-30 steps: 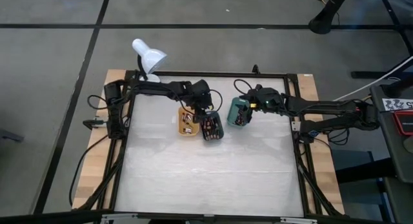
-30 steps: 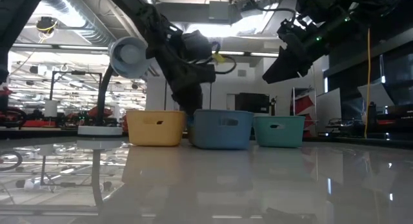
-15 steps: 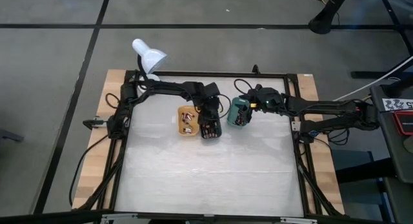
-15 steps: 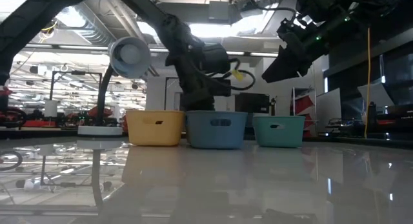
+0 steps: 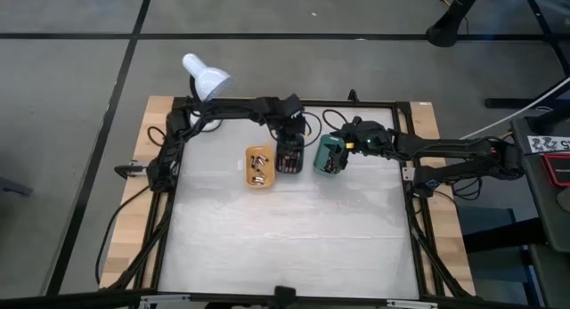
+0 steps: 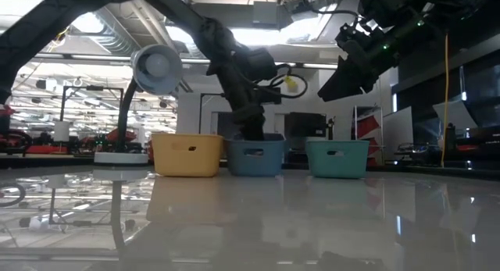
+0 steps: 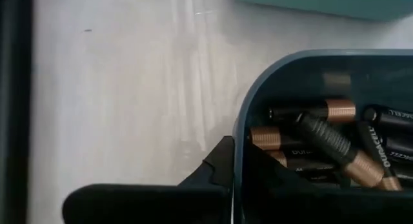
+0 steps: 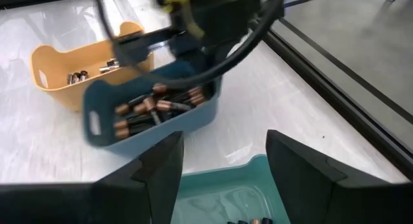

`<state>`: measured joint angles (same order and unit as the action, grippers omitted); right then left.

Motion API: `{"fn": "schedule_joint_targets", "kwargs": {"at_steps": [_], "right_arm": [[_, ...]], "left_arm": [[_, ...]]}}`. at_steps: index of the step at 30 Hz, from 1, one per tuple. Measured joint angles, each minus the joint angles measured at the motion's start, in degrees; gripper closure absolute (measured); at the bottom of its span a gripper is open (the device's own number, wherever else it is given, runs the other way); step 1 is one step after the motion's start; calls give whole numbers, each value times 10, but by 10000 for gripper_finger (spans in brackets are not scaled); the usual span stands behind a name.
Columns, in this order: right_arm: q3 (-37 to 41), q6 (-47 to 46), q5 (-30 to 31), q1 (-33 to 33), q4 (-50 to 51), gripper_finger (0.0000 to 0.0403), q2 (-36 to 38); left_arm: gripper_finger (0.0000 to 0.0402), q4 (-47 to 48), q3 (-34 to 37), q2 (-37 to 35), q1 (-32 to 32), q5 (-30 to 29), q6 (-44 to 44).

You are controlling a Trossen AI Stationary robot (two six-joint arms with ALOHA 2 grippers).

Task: Sort batteries
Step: Adjust the blue bin

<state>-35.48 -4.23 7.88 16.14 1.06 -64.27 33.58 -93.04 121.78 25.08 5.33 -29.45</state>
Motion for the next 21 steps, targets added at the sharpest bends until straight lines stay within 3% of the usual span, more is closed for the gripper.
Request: {"fn": "schedule_joint_targets", "kwargs": {"at_steps": [12,21], "right_arm": [[0,0,0,0,-1,182,0],[0,0,0,0,-1,182,0]], "left_arm": [[395,-30,-3,4,49,1,-11],[338,-31,-3,4,50,1,-11]]}}
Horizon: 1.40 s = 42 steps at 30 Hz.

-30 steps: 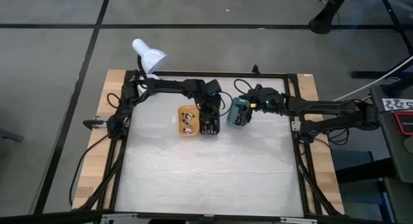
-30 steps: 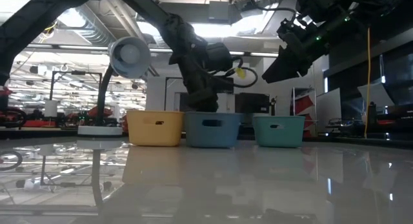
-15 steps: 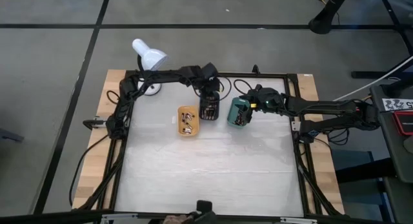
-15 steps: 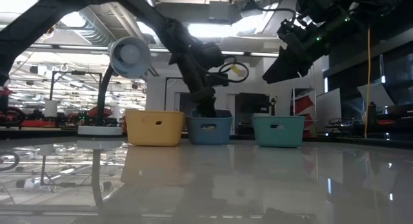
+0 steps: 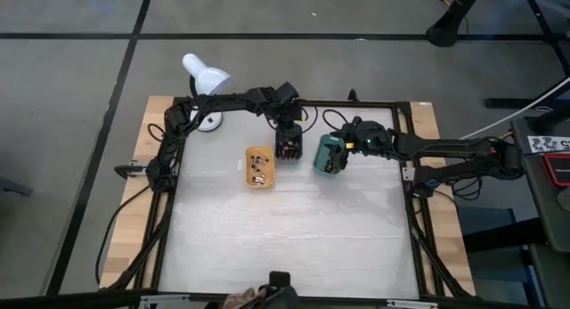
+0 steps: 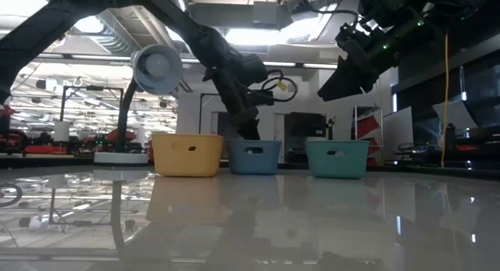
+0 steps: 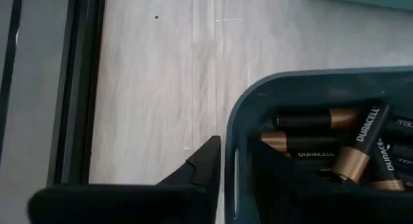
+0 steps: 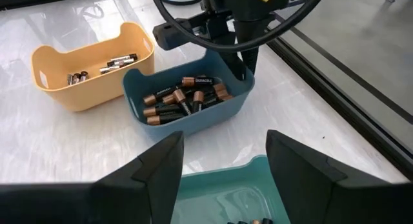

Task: Sort batteries
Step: Adjust the blue bin, then adjust the yellow bin

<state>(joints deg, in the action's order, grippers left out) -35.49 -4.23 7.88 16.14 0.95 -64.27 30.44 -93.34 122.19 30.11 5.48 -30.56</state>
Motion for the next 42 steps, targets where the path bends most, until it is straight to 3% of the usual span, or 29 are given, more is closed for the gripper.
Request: {"fn": "schedule_joint_targets", "kwargs": {"at_steps": [5,10,13,19,22,25,30,42], "right_arm": [[0,0,0,0,2,182,0],[0,0,0,0,7,182,0],[0,0,0,0,7,182,0],[0,0,0,0,11,182,0],[0,2,0,0,11,182,0],[0,2,0,0,11,182,0],[0,2,0,0,9,182,0],[0,-10,0,0,9,182,0]], "left_arm": [[303,9,0,-17,-4,-46,-3],[283,17,0,-80,-9,-63,-11],[278,77,0,-130,-17,-63,6],[276,251,36,-203,-54,17,63],[276,235,105,-239,-87,4,92],[276,198,178,-254,-110,-49,93],[276,104,263,-253,-101,-75,60],[276,76,274,-255,-57,-75,51]]}}
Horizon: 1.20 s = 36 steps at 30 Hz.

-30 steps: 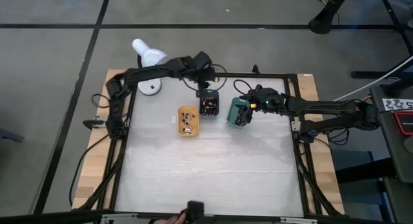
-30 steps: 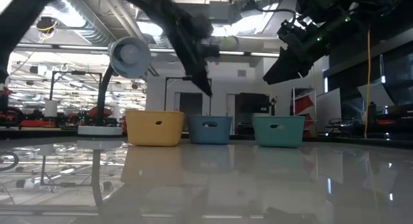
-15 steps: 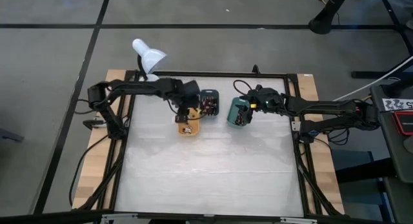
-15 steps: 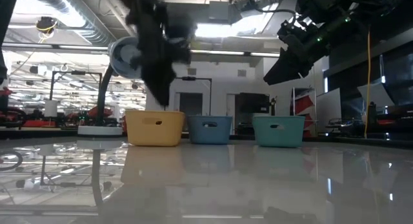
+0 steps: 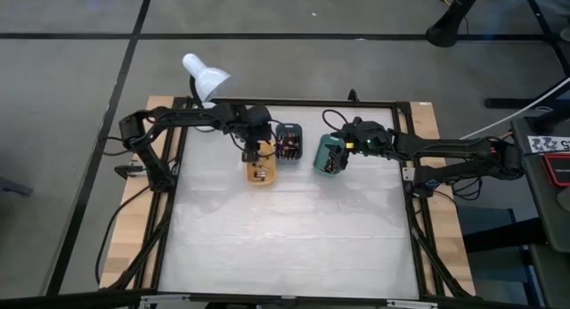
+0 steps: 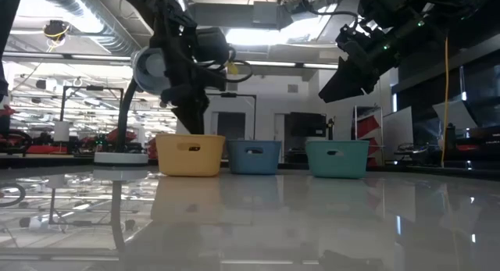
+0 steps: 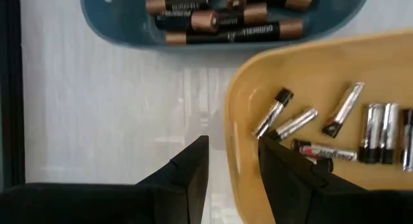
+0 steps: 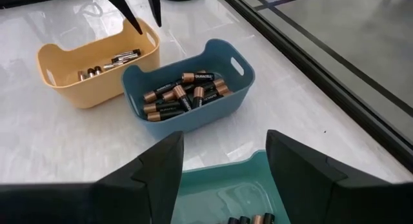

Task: Sort batteries
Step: Adjust the yellow bin

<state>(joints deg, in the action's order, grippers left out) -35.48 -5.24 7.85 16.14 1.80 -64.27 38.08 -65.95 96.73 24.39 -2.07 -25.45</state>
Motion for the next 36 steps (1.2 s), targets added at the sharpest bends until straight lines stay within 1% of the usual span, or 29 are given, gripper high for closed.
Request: {"fn": "schedule_joint_targets", "kwargs": {"at_steps": [3,6,10,16,19,25,27,30,36], "right_arm": [[0,6,0,0,0,182,0],[0,8,0,0,1,182,-4],[0,10,0,0,2,182,-9],[0,10,0,0,-4,182,-11],[0,10,0,0,-4,182,-11],[0,10,0,0,-4,182,-11],[0,10,0,0,-4,182,-11],[0,10,0,0,-4,182,-11],[0,10,0,0,-5,182,-11]], "left_arm": [[276,-2,0,0,2,2,-2],[276,-2,0,9,8,18,-3],[276,-3,0,44,17,22,-8],[282,-49,0,81,35,23,-26],[307,-66,0,82,46,18,-35],[382,-101,0,83,75,18,-55],[395,-119,0,83,86,19,-55],[389,-143,0,83,99,18,-67],[355,-152,0,83,107,12,-101]]}}
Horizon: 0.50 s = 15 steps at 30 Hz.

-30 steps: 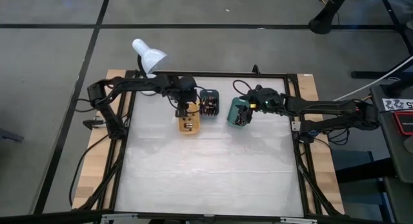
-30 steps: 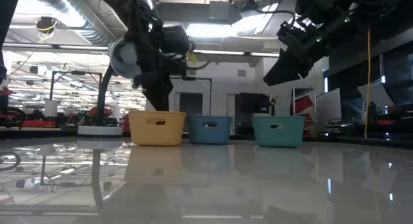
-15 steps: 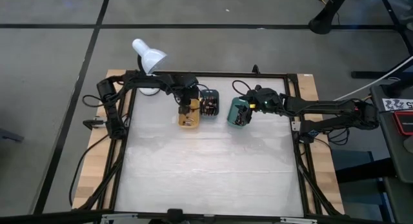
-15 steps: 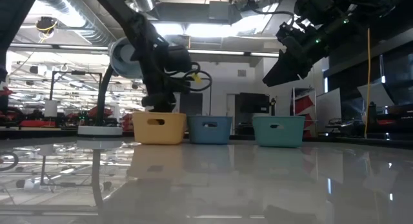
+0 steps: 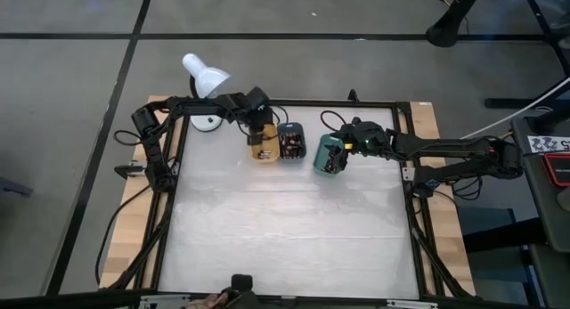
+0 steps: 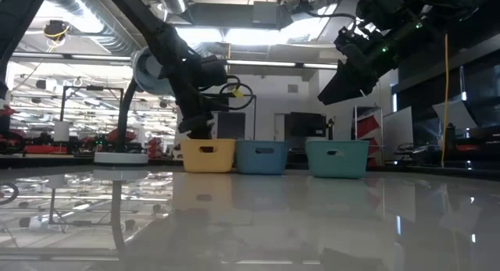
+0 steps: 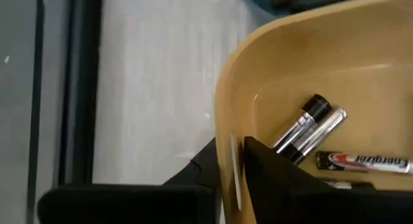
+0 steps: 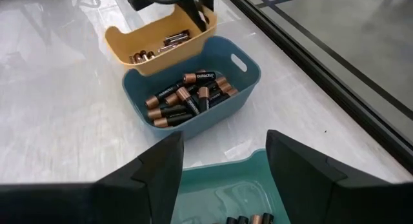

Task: Sort batteries
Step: Adjust the yellow bin

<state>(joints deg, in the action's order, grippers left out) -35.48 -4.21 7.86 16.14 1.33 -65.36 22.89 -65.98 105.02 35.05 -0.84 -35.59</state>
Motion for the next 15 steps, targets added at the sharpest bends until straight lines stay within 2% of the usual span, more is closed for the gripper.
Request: {"fn": "schedule_joint_targets", "kwargs": {"at_steps": [7,12,15], "right_arm": [[0,0,0,0,-4,182,0],[0,0,0,0,-4,182,0],[0,-10,-24,0,1,182,0]], "left_arm": [[326,2,0,0,-13,-1,-53],[315,-19,0,1,-22,-20,-55],[309,-21,0,1,-26,-44,-50]]}}
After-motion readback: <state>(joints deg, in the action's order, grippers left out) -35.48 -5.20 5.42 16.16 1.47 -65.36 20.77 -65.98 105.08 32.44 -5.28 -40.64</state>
